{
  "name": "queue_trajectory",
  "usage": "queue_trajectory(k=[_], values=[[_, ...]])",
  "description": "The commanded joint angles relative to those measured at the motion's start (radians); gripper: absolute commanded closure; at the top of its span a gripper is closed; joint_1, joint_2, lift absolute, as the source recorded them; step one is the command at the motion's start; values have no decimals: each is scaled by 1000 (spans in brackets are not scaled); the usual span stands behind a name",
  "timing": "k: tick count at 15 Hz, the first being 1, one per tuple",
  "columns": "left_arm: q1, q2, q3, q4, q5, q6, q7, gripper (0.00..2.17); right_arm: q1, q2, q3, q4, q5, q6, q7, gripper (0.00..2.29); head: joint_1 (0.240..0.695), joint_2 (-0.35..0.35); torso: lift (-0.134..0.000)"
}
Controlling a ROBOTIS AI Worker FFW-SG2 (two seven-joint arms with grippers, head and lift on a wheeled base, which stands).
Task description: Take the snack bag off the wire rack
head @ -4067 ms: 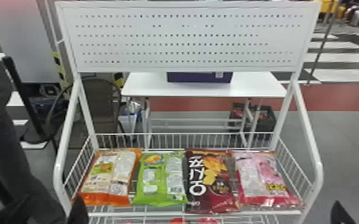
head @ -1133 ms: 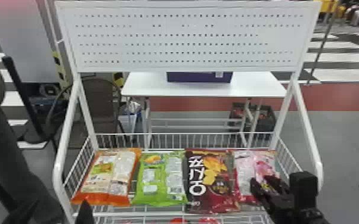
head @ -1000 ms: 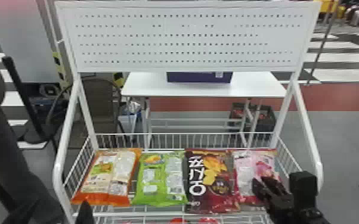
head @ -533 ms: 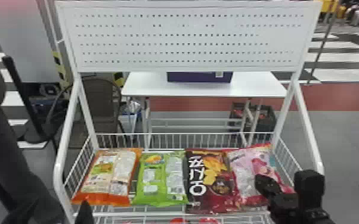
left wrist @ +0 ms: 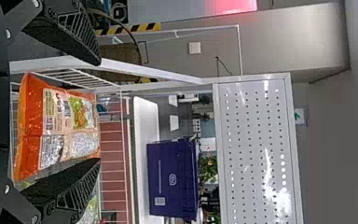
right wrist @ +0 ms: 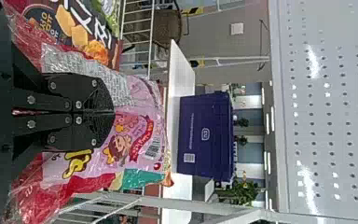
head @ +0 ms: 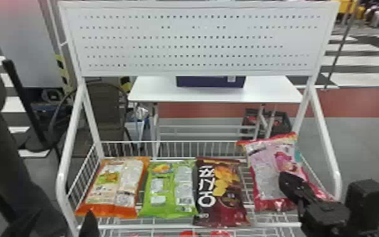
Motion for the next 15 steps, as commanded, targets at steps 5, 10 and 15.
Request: queue_trajectory(k=[5, 10, 15], values=[[9, 4, 5, -9, 2, -1, 3, 164, 285, -37, -77, -194, -33, -161, -41, 2074, 499, 0, 0], [10, 11, 5, -15, 5, -4, 3, 164, 454, -65, -149, -252, -39, -293, -61, 2074, 499, 0, 0], [23, 15, 22, -20, 14, -13, 5, 164, 506, -65, -163, -261, -42, -324, -67, 2074, 499, 0, 0]])
